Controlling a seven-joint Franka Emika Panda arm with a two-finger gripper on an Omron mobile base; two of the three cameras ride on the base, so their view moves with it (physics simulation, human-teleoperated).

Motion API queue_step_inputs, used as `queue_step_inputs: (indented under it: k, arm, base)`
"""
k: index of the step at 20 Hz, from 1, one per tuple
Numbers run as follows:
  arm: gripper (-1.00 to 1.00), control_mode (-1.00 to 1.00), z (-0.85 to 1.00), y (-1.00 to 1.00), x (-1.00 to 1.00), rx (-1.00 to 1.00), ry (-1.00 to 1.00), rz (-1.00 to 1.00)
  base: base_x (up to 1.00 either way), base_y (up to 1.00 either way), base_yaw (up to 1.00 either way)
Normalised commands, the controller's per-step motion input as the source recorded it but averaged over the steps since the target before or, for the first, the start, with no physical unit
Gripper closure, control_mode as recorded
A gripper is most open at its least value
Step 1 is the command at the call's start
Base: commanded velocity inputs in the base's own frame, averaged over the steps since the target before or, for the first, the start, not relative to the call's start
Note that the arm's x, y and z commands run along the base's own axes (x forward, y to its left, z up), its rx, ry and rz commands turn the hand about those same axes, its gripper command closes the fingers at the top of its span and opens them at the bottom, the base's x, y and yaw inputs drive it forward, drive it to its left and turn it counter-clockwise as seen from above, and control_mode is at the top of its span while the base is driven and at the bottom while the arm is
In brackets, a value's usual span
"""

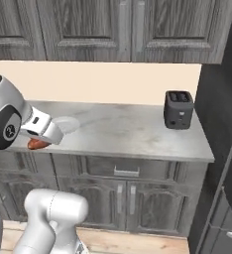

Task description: Pick sweet potato from the fridge and place it on the plate on the counter.

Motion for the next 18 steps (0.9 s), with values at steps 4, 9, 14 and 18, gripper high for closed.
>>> queue_step_inputs:
  k: [4,9,14,18]
  arm:
    - [1.0,1.0,0.0,0.0,0.0,0.0,0.0,0.0]
    - [1.0,1.0,0.0,0.0,0.0,0.0,0.0,0.0]
    - [1.0,1.0,0.0,0.0,0.0,0.0,0.0,0.0]
    - [1.0,1.0,0.0,0.0,0.0,0.0,0.0,0.0]
  base:
    - [0.33,0.87,0.09]
    - [0.22,0.72,0.22]
    - [0.43,0.15,0.16]
    - [0.41,0.0,0.01]
